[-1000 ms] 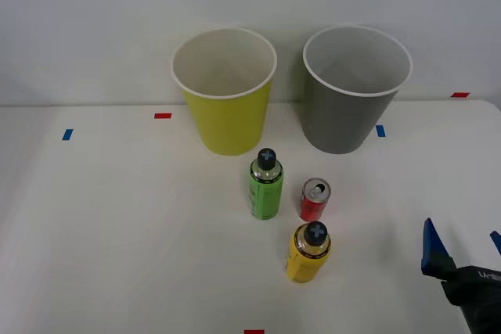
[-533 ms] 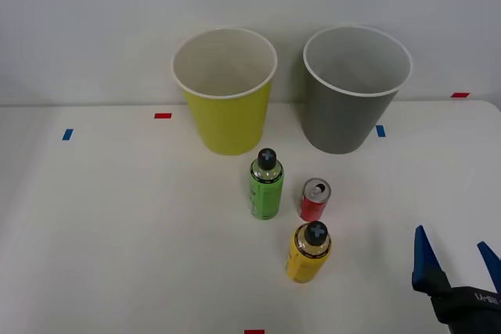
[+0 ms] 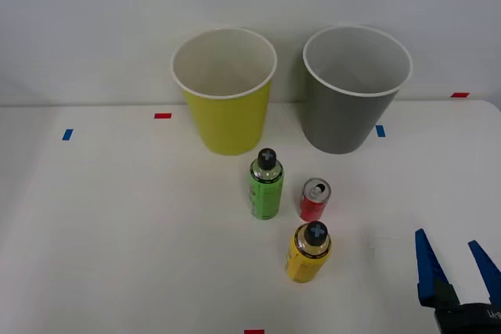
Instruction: Put cans in the gray bin, plastic bottles in the light green bin
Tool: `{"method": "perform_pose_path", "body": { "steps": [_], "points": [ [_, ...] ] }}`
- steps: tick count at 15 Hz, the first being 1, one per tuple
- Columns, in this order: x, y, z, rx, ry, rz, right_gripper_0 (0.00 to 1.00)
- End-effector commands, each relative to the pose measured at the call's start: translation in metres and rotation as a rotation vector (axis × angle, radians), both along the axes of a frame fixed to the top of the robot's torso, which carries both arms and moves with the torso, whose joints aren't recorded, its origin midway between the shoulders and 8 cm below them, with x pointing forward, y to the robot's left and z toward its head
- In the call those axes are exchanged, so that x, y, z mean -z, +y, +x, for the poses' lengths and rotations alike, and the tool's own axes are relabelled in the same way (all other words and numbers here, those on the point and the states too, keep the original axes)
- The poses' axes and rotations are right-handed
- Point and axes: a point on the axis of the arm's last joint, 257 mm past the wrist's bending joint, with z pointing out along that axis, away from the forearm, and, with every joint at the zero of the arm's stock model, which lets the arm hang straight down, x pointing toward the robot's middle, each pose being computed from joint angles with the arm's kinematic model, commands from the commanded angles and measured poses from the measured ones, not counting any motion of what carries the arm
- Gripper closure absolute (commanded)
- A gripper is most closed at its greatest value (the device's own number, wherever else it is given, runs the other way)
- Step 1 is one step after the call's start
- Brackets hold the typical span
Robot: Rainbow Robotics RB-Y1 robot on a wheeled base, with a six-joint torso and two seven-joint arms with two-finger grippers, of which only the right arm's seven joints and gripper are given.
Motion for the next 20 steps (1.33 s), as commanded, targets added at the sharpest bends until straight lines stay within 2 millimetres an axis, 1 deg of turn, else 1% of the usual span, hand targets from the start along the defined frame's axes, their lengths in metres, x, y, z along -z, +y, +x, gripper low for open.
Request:
{"method": "perform_pose_path", "body": {
  "steps": [1, 2, 4, 6, 7, 10, 14, 18, 20],
  "points": [
    [0.020, 0.007, -0.010, -0.118, -0.019, -0.010, 0.00],
    [0.022, 0.010, -0.011, -0.128, -0.013, -0.021, 0.00],
    [0.023, 0.015, -0.012, -0.143, -0.016, -0.106, 0.00],
    [0.029, 0.021, -0.014, -0.166, -0.002, -0.164, 0.00],
    [0.027, 0.022, -0.016, -0.172, -0.012, -0.163, 0.00],
    [0.019, 0.016, -0.014, -0.162, -0.034, -0.135, 0.00],
    [0.019, 0.015, -0.014, -0.163, -0.031, -0.136, 0.00],
    [0.015, 0.011, -0.009, -0.166, -0.045, -0.185, 0.00],
    [0.013, 0.012, -0.006, -0.169, -0.055, -0.196, 0.00]
  ]
}}
